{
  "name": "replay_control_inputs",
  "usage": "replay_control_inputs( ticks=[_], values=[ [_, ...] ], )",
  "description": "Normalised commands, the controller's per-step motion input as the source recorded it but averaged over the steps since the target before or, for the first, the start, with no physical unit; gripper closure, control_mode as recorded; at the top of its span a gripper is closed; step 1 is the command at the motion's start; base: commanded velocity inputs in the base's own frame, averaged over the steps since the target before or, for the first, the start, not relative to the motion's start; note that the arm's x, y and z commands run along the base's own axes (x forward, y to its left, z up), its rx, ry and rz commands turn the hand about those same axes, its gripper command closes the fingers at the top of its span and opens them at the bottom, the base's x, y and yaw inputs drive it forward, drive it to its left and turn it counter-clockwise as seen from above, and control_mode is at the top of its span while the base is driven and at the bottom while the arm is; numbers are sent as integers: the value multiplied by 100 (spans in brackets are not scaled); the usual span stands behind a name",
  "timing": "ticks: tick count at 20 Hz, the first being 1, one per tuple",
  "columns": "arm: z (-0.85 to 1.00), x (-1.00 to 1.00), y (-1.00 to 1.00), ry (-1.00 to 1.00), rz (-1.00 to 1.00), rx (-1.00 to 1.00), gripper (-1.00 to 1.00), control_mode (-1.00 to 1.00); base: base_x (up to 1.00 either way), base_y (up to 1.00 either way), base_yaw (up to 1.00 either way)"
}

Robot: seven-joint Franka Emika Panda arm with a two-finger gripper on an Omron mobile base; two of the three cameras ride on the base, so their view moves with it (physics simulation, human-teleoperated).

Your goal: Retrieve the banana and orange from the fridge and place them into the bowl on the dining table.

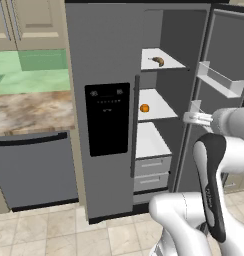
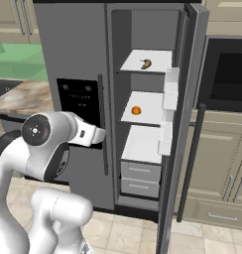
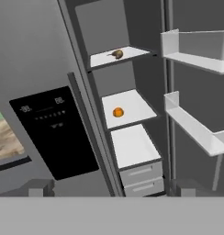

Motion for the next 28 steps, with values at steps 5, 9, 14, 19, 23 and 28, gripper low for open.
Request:
replay_control_inputs(
  ticks=[5, 9, 14, 19, 23, 28],
  values=[
    [2, -42, 0, -5, 0, 0, -100, -100, 0, 0, 0],
    [0, -18, 0, -1, 0, 0, -100, -100, 0, 0, 0],
    [0, -1, 0, 0, 0, 0, -100, 100, 0, 0, -1],
    [0, 0, 0, 0, 0, 0, -100, 100, 6, 0, -2],
    [0, 0, 0, 0, 0, 0, -100, 100, 8, -12, -8],
    [0, 0, 0, 0, 0, 0, -100, 100, 19, -9, -11]
  ],
)
